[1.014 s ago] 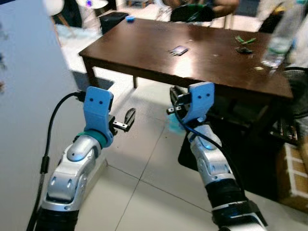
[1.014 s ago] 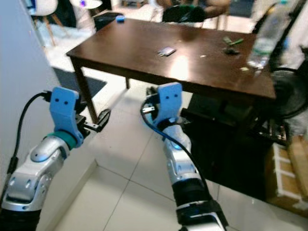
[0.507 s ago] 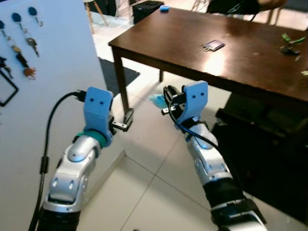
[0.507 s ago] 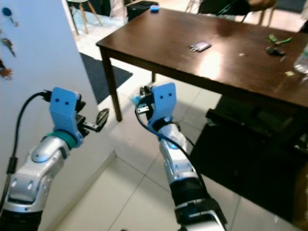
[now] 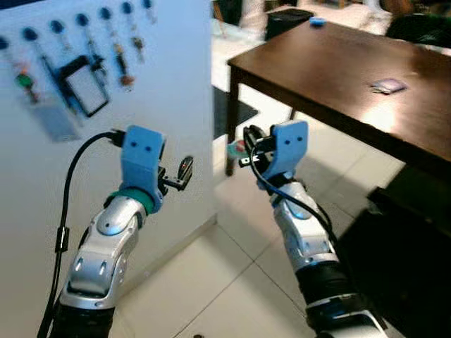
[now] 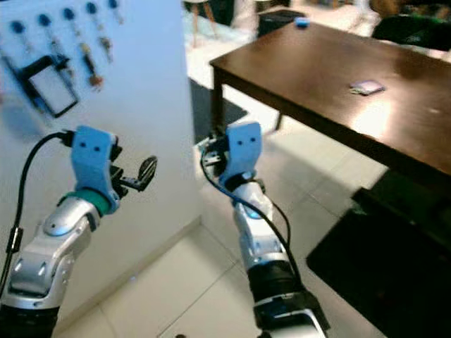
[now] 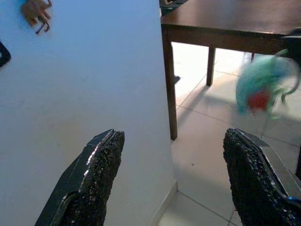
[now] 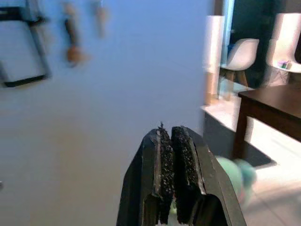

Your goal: Hang keys on a hook

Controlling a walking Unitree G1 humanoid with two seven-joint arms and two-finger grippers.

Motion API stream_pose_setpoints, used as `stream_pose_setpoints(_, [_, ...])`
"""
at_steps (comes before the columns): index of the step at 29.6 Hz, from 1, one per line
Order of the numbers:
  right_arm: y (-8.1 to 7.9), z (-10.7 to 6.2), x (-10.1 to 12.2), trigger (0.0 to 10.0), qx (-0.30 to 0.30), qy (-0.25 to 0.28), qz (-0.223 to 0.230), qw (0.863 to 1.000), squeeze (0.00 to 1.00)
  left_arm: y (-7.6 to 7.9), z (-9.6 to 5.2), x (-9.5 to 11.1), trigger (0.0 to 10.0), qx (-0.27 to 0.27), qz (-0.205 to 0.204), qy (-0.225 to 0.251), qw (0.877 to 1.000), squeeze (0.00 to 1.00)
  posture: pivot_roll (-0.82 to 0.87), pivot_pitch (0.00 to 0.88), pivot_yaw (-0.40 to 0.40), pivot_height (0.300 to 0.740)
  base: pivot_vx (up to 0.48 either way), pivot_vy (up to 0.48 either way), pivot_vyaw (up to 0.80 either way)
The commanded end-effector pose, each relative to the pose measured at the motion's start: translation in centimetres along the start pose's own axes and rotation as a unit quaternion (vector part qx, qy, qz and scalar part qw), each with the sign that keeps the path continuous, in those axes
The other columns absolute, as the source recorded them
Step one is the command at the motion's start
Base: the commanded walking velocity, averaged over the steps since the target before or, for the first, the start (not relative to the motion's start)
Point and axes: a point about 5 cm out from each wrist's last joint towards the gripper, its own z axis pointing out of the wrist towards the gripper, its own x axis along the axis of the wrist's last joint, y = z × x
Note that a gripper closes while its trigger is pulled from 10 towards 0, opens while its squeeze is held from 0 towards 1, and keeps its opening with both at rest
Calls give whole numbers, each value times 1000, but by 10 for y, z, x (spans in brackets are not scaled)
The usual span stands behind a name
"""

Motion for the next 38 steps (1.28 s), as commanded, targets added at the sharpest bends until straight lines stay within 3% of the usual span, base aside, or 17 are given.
stream_pose_setpoints(1, [1,0,1,10000,-2,2,2,1000,0,-1,-2,-1,10000,3,5,-1,1000,0,-9,0,109,740,0,0,788])
stream_pose_setpoints(5, [1,0,2,10000,-4,6,11,1000,0,-1,-2,0,10000,5,11,7,1000,0,-9,0,109,740,0,0,394])
stream_pose_setpoints(16, [0,1,11,10000,5,34,24,999,0,0,0,2,10000,9,13,15,1000,0,-10,0,104,740,447,0,0])
stream_pose_setpoints(18, [-5,3,28,10000,26,72,15,997,0,0,1,2,10000,9,13,15,1000,0,-13,0,105,740,444,0,0])
stream_pose_setpoints(20, [-17,6,53,10000,86,116,16,989,0,0,1,2,10000,10,13,15,1000,0,-14,1,105,740,442,0,0])
stream_pose_setpoints(23, [-25,5,63,10000,125,133,16,983,0,0,1,2,10000,10,13,15,1000,0,-14,1,105,740,442,0,0])
stream_pose_setpoints(24, [-34,4,74,10000,165,151,15,975,0,0,2,2,10000,11,13,15,1000,0,-16,2,105,740,439,0,0])
stream_pose_setpoints(26, [-34,4,74,10000,165,151,15,975,0,0,2,2,10000,11,13,15,1000,0,-16,2,105,740,439,0,0])
stream_pose_setpoints(28, [-48,1,102,10000,220,196,14,956,0,0,2,1,10000,13,13,15,1000,0,-19,6,103,740,407,0,0])
stream_pose_setpoints(33, [-46,5,123,10000,204,236,-2,950,0,-1,2,-1,10000,19,11,10,1000,0,-19,7,100,740,319,0,0])
stream_pose_setpoints(38, [-42,7,125,10000,191,239,-5,952,0,-2,1,-1,10000,25,6,9,1000,0,-19,7,100,740,311,0,0])
